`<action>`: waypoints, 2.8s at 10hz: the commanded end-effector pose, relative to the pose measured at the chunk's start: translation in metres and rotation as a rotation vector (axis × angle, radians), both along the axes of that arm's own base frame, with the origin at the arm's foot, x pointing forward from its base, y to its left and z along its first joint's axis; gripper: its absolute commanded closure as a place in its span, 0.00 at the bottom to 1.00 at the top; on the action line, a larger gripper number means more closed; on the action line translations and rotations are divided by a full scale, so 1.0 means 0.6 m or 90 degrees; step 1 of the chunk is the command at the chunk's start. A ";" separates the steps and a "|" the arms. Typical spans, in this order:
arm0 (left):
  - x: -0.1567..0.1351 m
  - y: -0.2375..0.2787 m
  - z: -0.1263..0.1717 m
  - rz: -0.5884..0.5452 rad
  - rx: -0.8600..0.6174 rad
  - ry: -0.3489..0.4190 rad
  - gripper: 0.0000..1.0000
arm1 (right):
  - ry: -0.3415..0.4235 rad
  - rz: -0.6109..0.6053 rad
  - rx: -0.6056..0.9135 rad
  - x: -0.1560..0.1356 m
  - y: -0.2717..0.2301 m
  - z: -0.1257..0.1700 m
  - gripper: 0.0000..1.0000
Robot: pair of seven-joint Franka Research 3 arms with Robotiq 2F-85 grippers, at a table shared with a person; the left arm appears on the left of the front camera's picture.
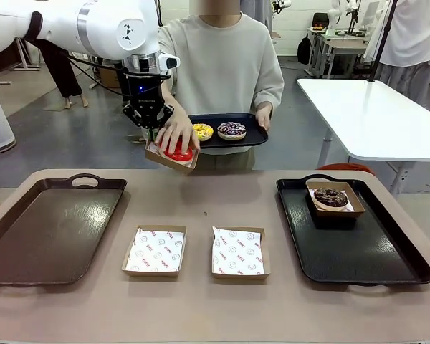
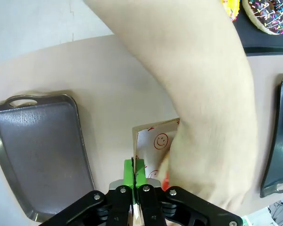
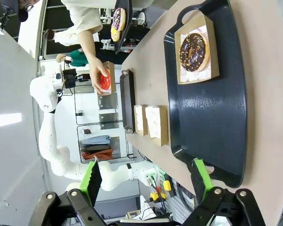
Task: Individually package the donuts and arrange them on the tray.
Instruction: Place the picked Paper togo box on the Handle tray while simultaneously picking up another Paper togo box from the table with the other hand.
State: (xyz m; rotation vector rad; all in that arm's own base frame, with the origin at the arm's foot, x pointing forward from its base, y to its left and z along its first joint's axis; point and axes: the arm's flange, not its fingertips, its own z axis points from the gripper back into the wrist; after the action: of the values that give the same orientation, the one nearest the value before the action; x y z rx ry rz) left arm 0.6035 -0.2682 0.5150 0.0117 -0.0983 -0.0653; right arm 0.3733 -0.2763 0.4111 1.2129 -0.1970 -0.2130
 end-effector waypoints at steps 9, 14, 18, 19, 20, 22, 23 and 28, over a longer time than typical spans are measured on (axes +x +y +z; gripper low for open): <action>-0.004 0.004 0.003 -0.003 0.000 -0.004 1.00 | 0.002 -0.001 0.001 -0.002 -0.001 0.000 0.00; -0.004 0.004 0.003 -0.003 0.000 -0.004 1.00 | 0.002 -0.001 0.001 -0.002 -0.001 0.000 0.00; -0.029 0.022 0.009 -0.034 0.007 -0.011 0.99 | -0.001 0.019 -0.042 -0.001 0.025 0.017 0.00; -0.071 0.061 0.023 -0.048 -0.001 -0.019 0.99 | 0.005 0.049 -0.107 -0.002 0.060 0.043 0.00; -0.111 0.098 0.032 -0.058 0.003 -0.031 0.99 | 0.019 0.071 -0.145 0.005 0.092 0.068 0.00; -0.182 0.166 0.033 -0.063 -0.016 -0.027 0.99 | 0.041 0.103 -0.206 0.024 0.176 0.125 0.00; -0.213 0.198 0.023 -0.061 -0.027 -0.024 0.99 | 0.047 0.113 -0.254 0.028 0.232 0.151 0.00; -0.265 0.338 -0.026 0.004 -0.059 -0.022 0.99 | 0.056 0.152 -0.433 0.030 0.475 0.184 0.00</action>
State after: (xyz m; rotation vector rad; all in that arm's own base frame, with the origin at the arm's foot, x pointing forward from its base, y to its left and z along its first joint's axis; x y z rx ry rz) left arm 0.4453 -0.0774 0.5029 -0.0450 -0.1189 -0.0576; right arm 0.3953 -0.0071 0.5321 0.6117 -0.0498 0.0355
